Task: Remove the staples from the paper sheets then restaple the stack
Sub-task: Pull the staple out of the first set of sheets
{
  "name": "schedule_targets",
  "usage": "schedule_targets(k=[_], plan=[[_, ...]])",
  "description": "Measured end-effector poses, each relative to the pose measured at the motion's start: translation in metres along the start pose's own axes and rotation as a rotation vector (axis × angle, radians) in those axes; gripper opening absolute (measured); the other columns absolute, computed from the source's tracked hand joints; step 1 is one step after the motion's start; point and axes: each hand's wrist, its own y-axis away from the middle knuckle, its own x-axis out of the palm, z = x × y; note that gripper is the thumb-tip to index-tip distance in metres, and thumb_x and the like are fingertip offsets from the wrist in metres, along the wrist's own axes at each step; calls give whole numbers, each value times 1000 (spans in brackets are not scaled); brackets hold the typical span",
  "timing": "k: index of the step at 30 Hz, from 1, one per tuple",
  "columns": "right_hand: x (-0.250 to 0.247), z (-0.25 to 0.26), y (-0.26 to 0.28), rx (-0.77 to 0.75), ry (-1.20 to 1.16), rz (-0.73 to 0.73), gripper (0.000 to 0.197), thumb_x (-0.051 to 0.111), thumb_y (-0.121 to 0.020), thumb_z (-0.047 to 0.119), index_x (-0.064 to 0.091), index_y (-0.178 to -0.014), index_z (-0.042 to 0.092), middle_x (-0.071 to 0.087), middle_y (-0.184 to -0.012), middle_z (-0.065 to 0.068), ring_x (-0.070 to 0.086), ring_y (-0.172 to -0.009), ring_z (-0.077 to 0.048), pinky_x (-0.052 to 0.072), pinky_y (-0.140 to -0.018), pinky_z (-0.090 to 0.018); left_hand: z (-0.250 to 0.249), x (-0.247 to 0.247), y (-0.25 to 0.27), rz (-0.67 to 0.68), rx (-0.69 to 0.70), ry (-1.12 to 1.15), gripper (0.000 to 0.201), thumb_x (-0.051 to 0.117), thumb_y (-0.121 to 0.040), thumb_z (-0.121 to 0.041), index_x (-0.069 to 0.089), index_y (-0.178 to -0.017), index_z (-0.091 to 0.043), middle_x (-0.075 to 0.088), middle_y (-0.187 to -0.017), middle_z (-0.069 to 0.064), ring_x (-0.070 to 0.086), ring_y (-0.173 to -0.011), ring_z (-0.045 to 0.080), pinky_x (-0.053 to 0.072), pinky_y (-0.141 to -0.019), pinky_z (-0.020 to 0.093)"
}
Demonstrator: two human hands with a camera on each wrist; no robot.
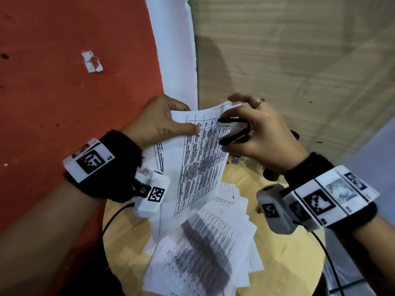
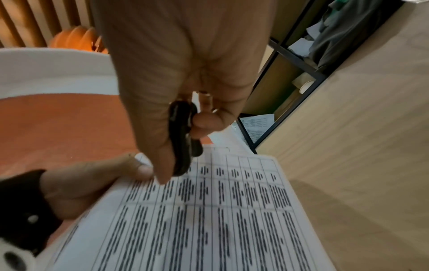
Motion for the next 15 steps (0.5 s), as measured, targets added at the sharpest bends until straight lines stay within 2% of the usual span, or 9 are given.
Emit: schedule_targets(k=[1,3,5,6,8,10,11,13,15], plan=[[-3,1,-3,-17,-26,52,43,78,-57,24,69,-98,13,47,-133,-7,49,-107,-6,33,-88,-6,0,-1,0,2,18,-32,39,83,-57,-39,75,-83,-10,74,-86,15,62,-71,19,54,-73,40],[-9,2,-10,-36,-42,178,43,85,-57,17,70,-96,14,35,-144,-7,45,-109,3,32,-88,-2,1,-1,-1,6,56,-73,56,75,-51,-50,74,-85,-7,73,-89,18,61,-71,17,51,-71,35],[-11,1,-16,-32,-12,284,44,86,-55,12,69,-95,15,34,-145,-6,45,-109,4,32,-87,0,-1,-3,-1,37,85,-83,54,72,-52,-49,74,-85,-6,74,-86,13,62,-70,15,53,-72,34],[-11,1,-18,-26,-1,310,45,87,-54,12,69,-95,14,40,-141,-4,46,-108,4,35,-87,-4,-3,-4,0,54,99,-81,52,71,-53,-47,74,-84,-6,74,-82,10,63,-68,13,54,-70,31],[-11,1,-22,-7,-12,320,46,87,-54,13,68,-96,13,56,-117,-1,53,-100,-3,42,-83,-15,-4,-5,1,66,118,-78,47,71,-55,-45,73,-81,-6,74,-79,5,61,-64,7,51,-65,24],[-11,3,-22,33,-46,315,47,88,-54,13,67,-96,13,58,-92,7,56,-89,-8,43,-78,-19,-3,-6,1,63,113,-96,42,70,-56,-45,73,-77,-9,73,-76,2,60,-61,4,48,-63,20],[-12,4,-21,45,-62,313,47,88,-54,13,67,-95,14,57,-88,9,57,-87,-10,44,-77,-21,-2,-6,1,59,108,-110,39,70,-56,-44,73,-75,-11,73,-74,0,59,-60,2,46,-62,19],[-13,7,-18,39,-69,318,47,89,-53,15,68,-94,14,60,-88,4,60,-88,-14,48,-79,-27,-1,-7,2,45,106,-167,27,71,-57,-42,70,-67,-16,72,-69,0,57,-57,3,45,-60,20],[-14,11,-15,40,-68,326,46,89,-53,16,68,-94,14,62,-91,0,62,-89,-17,50,-81,-35,-1,-9,2,41,125,-242,21,68,-58,-41,66,-61,-20,68,-64,4,58,-55,14,47,-60,28]])
